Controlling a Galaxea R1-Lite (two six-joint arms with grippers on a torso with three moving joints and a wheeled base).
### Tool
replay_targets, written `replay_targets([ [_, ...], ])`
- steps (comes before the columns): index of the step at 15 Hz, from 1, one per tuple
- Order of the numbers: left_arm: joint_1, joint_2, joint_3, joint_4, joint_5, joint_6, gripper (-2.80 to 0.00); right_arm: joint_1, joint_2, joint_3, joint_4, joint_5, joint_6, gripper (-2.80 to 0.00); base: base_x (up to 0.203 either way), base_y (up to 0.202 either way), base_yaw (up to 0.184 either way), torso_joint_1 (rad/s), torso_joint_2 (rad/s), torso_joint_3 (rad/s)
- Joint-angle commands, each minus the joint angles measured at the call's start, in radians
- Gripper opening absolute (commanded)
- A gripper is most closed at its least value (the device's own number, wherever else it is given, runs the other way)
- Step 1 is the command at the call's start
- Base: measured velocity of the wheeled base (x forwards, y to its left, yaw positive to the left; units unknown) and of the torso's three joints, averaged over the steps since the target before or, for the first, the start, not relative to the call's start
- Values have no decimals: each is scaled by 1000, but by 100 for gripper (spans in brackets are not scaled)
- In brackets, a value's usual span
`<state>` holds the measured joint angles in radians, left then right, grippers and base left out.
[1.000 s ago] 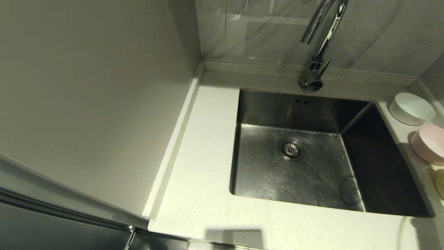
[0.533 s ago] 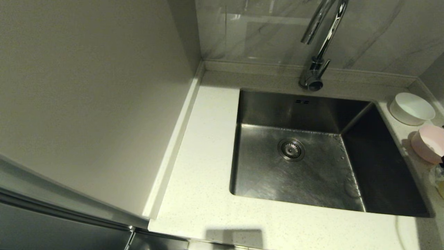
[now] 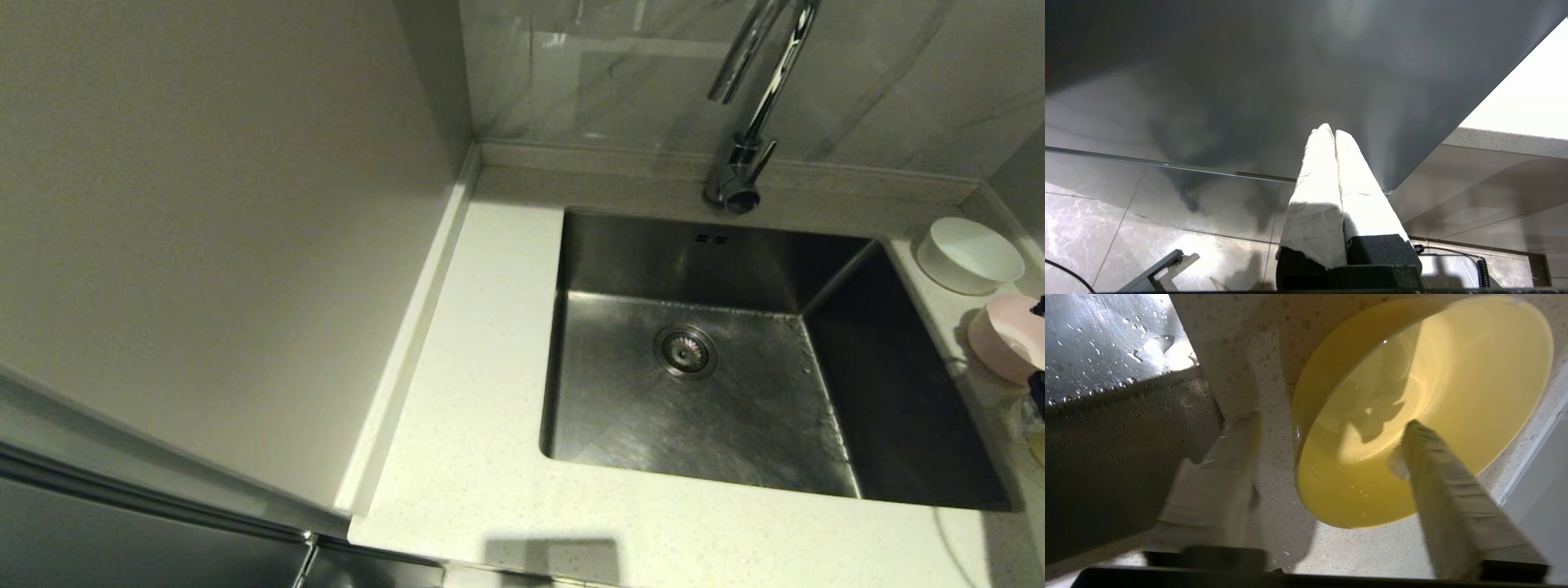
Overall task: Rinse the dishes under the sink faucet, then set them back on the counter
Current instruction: Put a bowl into the sink
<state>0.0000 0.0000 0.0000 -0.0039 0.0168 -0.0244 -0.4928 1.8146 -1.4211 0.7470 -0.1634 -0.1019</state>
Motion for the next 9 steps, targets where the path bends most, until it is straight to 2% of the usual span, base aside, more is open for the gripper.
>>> replay_targets([
  [1,0,-2,0,-1,0,0,-280,-3,5,-1,5,-1,-1,-280,0,0,0,0,0,0],
  [5,0,-2,0,-1,0,0,-280,-4,-23,19,5,-1,-1,-280,0,0,0,0,0,0],
  [9,0,-2,0,-1,0,0,-280,-3,-100,126,5,-1,-2,-280,0,0,0,0,0,0],
])
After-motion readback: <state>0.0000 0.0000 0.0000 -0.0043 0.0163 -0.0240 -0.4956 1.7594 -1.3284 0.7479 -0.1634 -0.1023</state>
